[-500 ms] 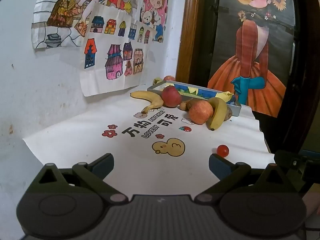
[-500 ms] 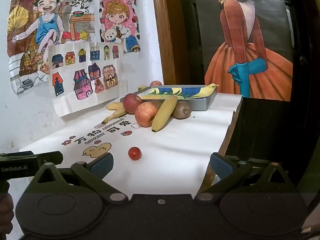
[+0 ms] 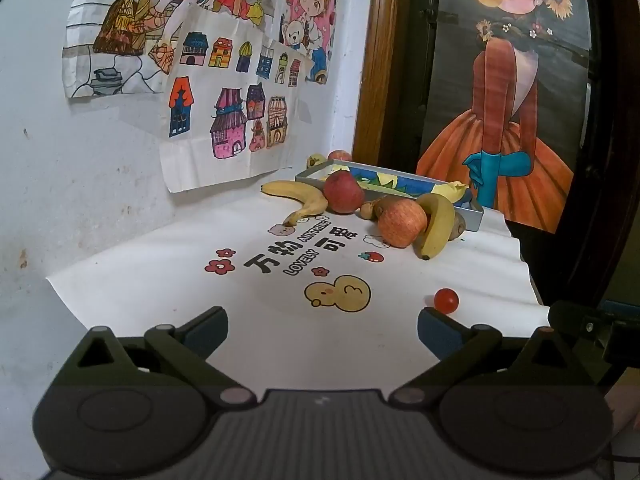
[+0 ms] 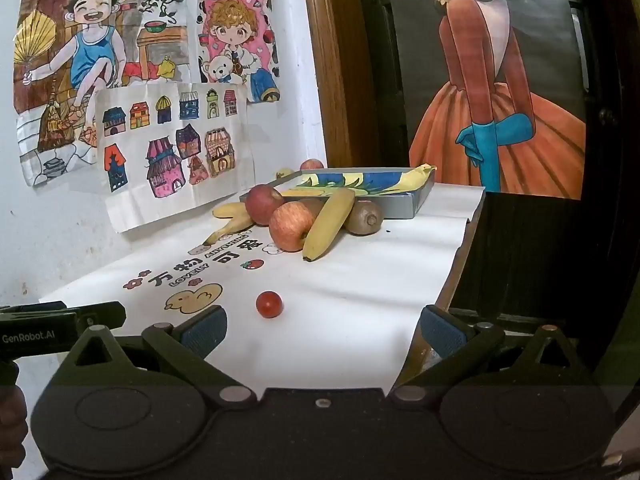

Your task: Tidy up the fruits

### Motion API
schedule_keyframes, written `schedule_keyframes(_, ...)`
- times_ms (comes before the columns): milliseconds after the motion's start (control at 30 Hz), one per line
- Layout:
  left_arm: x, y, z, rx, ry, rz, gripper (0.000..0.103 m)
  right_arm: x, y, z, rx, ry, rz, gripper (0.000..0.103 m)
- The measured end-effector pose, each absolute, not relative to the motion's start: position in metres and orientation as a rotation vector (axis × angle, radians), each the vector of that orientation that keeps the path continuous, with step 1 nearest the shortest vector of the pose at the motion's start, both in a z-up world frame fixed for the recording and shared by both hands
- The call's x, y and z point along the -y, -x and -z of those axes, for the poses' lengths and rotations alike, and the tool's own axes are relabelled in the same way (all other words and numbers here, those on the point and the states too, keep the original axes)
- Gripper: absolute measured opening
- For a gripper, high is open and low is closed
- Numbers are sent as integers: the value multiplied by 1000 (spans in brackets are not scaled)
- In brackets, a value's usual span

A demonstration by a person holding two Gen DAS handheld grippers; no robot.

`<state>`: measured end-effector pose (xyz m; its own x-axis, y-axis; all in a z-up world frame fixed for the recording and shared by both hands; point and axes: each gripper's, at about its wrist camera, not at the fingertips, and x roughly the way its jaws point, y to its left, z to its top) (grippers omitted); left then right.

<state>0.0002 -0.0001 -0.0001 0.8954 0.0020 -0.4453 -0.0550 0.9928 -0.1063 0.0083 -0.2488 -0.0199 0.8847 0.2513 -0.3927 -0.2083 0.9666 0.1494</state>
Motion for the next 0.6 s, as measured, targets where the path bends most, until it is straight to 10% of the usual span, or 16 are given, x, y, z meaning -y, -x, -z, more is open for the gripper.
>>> schedule_keyframes(600, 0, 0, 0, -463, 115, -30, 103, 250, -10, 19, -426, -107, -240, 102)
